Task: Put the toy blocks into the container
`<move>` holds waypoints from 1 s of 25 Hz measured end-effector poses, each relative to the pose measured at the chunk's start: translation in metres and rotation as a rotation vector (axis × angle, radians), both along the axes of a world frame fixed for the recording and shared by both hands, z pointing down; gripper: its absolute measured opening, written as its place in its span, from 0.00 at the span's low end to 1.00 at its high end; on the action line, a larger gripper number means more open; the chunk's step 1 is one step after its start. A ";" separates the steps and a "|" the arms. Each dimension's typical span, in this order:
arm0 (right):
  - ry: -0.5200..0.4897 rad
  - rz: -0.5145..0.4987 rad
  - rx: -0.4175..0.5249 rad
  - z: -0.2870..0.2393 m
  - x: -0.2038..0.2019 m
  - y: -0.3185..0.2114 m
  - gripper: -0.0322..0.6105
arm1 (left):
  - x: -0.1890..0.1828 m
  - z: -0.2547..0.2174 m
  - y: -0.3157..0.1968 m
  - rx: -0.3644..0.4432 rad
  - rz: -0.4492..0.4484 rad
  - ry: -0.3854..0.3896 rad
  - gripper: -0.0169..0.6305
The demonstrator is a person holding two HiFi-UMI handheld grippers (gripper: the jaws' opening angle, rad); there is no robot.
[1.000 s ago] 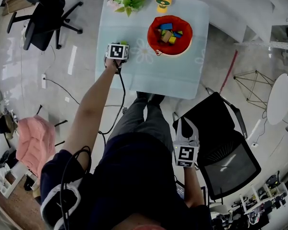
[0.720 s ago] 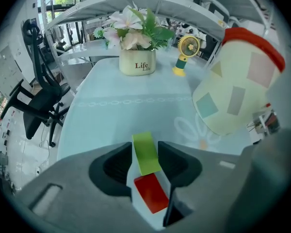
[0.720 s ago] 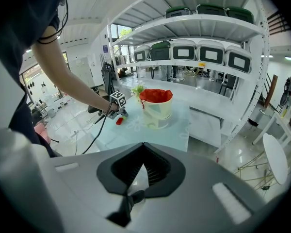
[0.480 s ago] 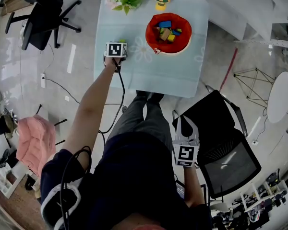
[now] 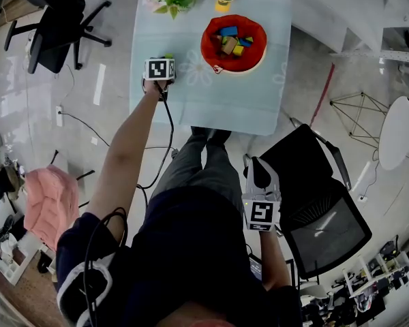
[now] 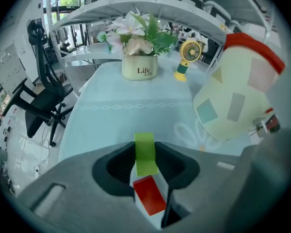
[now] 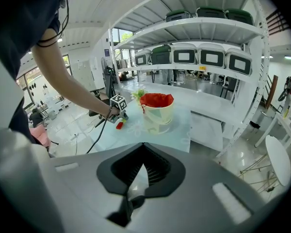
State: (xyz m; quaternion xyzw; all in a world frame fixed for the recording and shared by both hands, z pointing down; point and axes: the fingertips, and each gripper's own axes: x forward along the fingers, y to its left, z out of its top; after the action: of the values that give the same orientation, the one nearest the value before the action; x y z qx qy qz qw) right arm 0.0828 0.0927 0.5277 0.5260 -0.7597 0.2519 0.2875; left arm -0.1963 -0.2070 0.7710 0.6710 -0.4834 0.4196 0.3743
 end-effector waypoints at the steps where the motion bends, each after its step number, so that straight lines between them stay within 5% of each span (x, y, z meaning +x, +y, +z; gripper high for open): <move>1: -0.003 -0.001 0.007 0.000 -0.001 -0.003 0.05 | 0.001 -0.004 -0.001 0.007 0.002 0.003 0.24; 13: -0.040 -0.013 0.075 -0.005 -0.016 -0.025 0.05 | 0.022 -0.072 -0.001 0.103 0.055 0.086 0.24; 25: -0.053 -0.046 0.119 -0.004 -0.031 -0.036 0.05 | 0.074 -0.156 0.014 0.171 0.218 0.171 0.24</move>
State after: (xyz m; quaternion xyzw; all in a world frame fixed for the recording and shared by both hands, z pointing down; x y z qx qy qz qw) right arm 0.0516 0.0565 0.5241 0.5176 -0.7926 0.2134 0.2415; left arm -0.1225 -0.1926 0.6153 0.7822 -0.4079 0.3564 0.3079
